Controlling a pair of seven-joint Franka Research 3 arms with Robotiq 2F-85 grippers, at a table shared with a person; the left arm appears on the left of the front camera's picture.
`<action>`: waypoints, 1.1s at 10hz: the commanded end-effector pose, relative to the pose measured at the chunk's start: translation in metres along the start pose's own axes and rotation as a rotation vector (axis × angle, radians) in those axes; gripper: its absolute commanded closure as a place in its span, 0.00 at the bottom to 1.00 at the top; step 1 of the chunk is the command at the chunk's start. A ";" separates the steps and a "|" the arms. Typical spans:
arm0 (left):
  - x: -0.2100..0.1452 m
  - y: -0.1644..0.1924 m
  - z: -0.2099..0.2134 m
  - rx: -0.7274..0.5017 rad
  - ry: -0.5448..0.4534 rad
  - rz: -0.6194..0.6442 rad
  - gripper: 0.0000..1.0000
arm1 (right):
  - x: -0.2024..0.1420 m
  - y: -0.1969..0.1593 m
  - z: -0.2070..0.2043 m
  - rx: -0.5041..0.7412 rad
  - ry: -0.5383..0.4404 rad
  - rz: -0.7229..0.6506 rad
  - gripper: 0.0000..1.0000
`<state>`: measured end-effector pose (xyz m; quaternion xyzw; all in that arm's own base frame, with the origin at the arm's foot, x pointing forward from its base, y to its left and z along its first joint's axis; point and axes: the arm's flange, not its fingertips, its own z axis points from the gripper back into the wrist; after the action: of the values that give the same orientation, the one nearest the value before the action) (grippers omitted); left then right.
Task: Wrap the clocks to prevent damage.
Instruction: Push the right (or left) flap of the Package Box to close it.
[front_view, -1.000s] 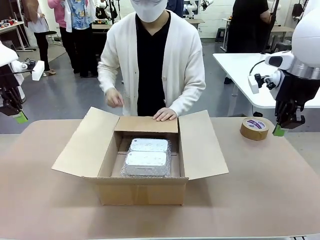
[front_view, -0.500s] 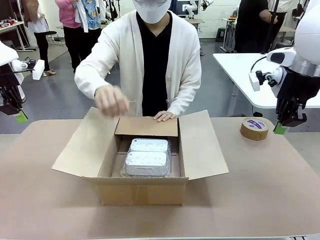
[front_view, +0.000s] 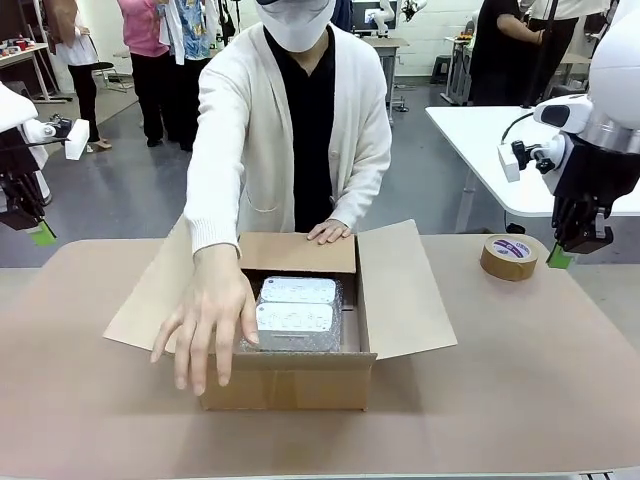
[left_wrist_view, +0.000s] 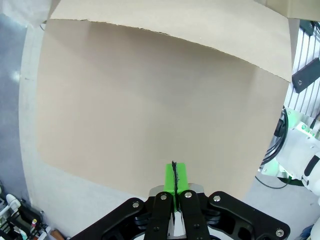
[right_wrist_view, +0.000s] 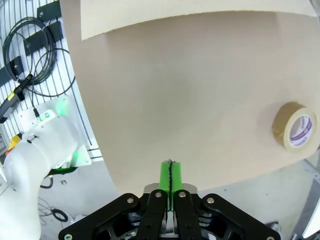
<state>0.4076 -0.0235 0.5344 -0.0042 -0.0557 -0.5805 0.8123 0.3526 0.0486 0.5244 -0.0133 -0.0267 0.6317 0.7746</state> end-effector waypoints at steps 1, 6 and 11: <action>0.001 -0.002 0.000 0.006 -0.009 0.020 1.00 | 0.000 0.003 -0.002 0.007 -0.004 -0.010 0.99; 0.001 -0.002 0.000 0.006 -0.009 0.020 1.00 | 0.000 0.003 -0.002 0.007 -0.004 -0.010 0.99; 0.001 -0.002 0.000 0.006 -0.009 0.020 1.00 | 0.000 0.003 -0.002 0.007 -0.004 -0.010 0.99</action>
<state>0.4076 -0.0235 0.5344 -0.0041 -0.0557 -0.5805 0.8124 0.3526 0.0486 0.5244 -0.0134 -0.0267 0.6318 0.7746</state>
